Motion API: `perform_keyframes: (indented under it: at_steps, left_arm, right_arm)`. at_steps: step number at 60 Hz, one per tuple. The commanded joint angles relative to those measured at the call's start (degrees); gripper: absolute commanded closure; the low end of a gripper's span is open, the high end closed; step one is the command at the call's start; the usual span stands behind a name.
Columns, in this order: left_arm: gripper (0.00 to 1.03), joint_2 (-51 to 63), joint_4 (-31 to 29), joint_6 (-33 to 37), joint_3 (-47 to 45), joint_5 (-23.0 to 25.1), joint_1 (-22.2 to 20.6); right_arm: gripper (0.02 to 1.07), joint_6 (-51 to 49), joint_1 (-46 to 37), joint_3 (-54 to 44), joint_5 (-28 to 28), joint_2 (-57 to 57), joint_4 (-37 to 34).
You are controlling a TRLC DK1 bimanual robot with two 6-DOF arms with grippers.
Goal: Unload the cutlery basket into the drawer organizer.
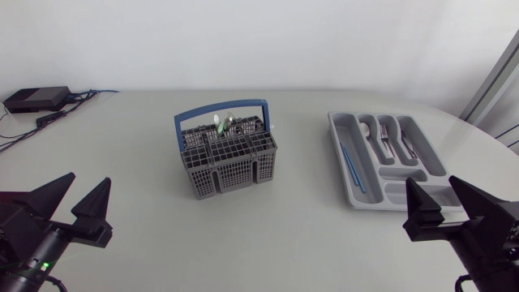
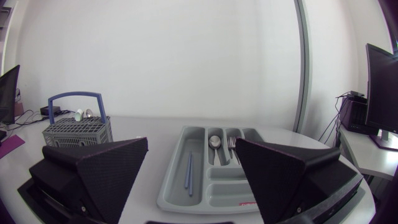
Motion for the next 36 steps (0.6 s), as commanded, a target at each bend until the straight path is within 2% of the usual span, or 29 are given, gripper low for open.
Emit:
perform_keyframes:
  at_steps: [1, 22, 28, 36]
  left_arm:
    - [0.04, -0.5, -0.2, 0.4, -1.1, -0.5, -0.2]
    - [0.05, -0.6, -0.3, -0.1, -1.1, -0.5, -0.9]
    - [0.05, -0.6, 1.0, -0.5, -0.1, -3.3, -0.5]
    - [0.06, 0.1, 0.9, -0.3, 2.4, -3.4, -0.3]
  right_arm:
    - [0.06, 0.9, 0.3, -1.0, -0.1, -0.3, -0.3]
    - [0.06, 0.7, 0.4, -1.1, -0.1, -0.3, -0.1]
    - [0.06, 0.7, 0.5, -1.0, 0.0, -0.4, 0.5]
    - [0.06, 0.7, 2.3, 1.3, 0.0, -0.3, 0.7]
